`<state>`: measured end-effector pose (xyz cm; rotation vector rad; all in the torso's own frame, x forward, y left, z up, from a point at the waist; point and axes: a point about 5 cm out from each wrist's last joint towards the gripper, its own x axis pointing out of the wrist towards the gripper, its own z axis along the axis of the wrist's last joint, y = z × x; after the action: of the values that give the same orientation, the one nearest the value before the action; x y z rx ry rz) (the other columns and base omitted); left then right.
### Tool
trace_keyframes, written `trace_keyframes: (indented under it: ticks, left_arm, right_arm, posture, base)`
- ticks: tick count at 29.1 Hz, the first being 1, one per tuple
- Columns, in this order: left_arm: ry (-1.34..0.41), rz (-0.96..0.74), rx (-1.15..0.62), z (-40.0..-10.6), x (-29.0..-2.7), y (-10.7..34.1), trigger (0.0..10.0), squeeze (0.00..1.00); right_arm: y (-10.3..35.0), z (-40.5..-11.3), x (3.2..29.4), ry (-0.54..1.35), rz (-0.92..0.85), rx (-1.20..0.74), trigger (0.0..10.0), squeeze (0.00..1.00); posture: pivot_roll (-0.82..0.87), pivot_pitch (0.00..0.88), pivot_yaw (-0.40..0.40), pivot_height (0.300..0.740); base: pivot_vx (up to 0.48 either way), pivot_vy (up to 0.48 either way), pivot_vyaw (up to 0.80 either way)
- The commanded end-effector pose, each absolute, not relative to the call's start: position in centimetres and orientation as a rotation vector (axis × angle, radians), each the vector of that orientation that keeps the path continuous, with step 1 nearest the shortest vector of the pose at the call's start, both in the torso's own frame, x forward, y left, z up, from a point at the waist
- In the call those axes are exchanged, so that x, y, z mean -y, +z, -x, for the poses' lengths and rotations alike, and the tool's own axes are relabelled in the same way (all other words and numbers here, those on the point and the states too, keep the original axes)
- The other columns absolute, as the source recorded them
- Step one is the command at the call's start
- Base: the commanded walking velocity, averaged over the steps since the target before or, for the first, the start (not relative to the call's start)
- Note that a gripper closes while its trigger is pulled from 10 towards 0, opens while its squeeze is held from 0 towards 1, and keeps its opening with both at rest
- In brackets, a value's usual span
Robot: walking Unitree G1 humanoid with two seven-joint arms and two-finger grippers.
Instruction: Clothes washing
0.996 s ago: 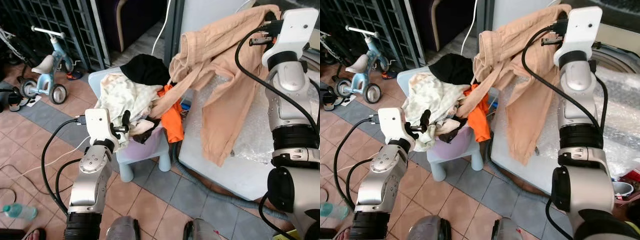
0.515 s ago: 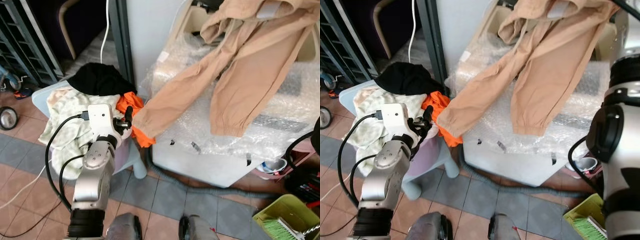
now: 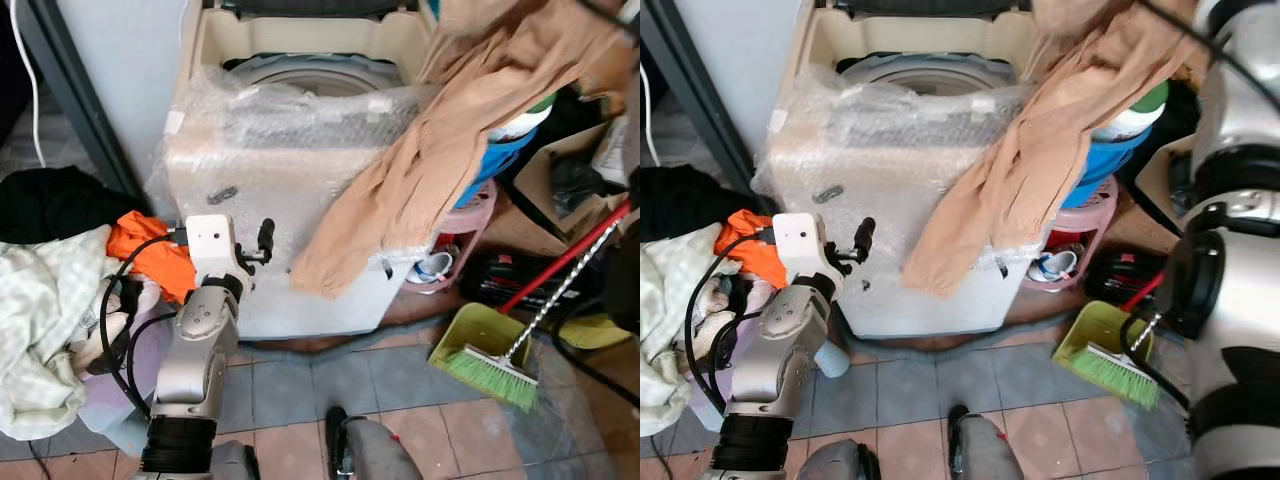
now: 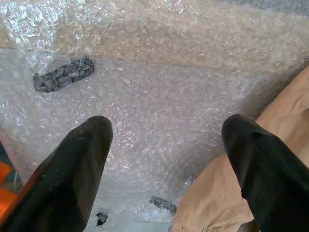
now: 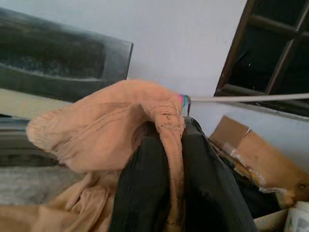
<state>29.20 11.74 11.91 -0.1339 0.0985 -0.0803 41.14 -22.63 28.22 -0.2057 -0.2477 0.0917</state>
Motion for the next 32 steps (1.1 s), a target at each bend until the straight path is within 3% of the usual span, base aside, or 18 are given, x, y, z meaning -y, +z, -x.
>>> trace_keyframes:
  ticks: [1,6,17,32]
  left_arm:
    - [-0.041,0.126,-0.119,-29.0,-12.3,11.5,10.0,0.0]
    - [-0.034,0.13,-0.105,-28.9,-12.5,11.7,10.0,0.0]
    - [-0.046,0.093,-0.031,-29.6,-13.2,14.1,10.0,0.0]
    - [-0.012,0.089,-0.078,-28.6,-13.8,12.7,10.0,0.0]
  right_arm:
    - [30.4,-41.0,22.9,0.099,0.182,0.327,10.0,0.0]
    - [27.3,-39.5,20.7,0.27,0.219,0.38,10.0,0.0]
    - [26.6,-37.7,17.3,0.502,0.366,0.434,10.0,0.0]
    - [35.9,-38.5,16.7,0.386,0.449,0.669,10.0,0.0]
  posture:
    - [-0.01,0.09,-0.012,0.74]
    - [-0.01,0.092,-0.004,0.74]
    - [-0.01,0.131,0.025,0.74]
    - [0.0,0.113,0.024,0.74]
  base:
    - [0.0,0.0,0.0]
    - [0.0,0.0,0.0]
    - [0.0,0.0,0.79]
    - [0.316,0.0,0.74]
